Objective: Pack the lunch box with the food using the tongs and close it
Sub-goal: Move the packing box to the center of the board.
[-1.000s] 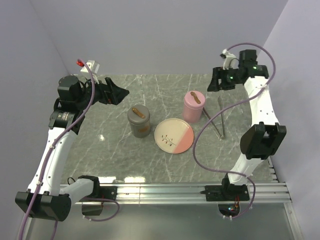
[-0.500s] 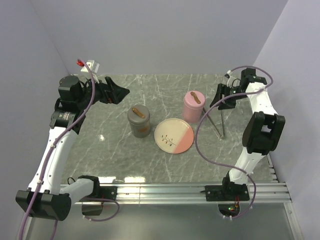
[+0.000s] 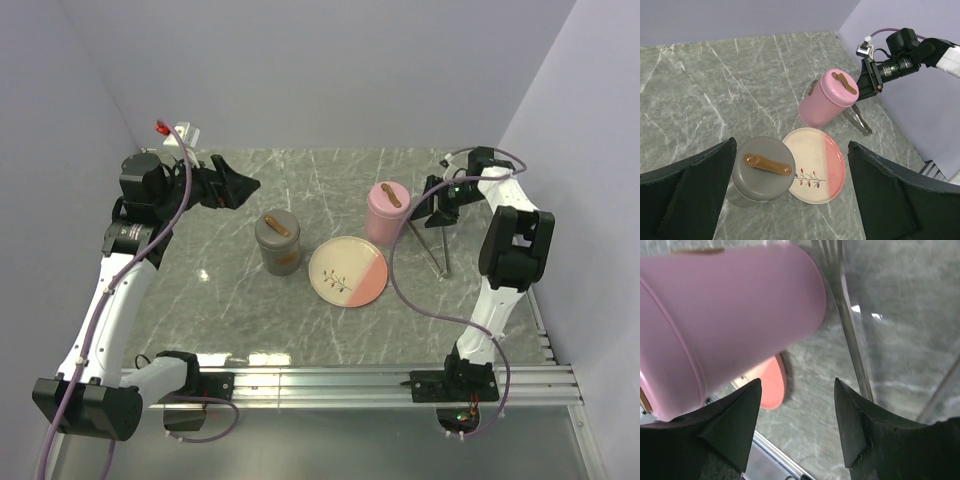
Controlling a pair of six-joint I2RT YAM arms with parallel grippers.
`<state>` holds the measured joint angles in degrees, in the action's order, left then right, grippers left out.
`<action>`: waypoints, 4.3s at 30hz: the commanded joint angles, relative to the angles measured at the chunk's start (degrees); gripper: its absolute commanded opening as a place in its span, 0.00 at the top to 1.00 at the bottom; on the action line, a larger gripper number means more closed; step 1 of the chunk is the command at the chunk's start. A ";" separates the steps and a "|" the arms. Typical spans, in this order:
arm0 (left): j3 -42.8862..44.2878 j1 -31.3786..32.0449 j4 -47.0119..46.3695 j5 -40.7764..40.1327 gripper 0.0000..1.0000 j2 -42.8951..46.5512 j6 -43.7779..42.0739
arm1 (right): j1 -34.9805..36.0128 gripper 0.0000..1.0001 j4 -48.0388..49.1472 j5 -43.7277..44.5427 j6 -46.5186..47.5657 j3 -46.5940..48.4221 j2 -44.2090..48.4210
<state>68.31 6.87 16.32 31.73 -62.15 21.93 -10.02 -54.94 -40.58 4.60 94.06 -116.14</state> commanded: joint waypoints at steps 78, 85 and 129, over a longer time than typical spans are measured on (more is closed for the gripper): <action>-2.13 -1.51 -1.37 -0.61 0.01 0.10 -2.42 | 21.18 0.43 72.16 -6.00 -70.87 -15.57 -4.36; -3.71 -2.04 -2.87 0.00 0.01 0.28 -1.28 | 24.61 0.42 72.95 -6.18 -71.75 -16.98 -4.45; -7.41 -9.24 -3.05 4.84 0.01 0.80 0.92 | 39.46 0.42 78.49 -8.90 -75.70 -8.45 -15.35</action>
<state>60.97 -1.13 15.29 34.83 -62.70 22.24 27.68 21.61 -47.88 -69.89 86.65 -133.40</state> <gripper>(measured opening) 0.994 0.580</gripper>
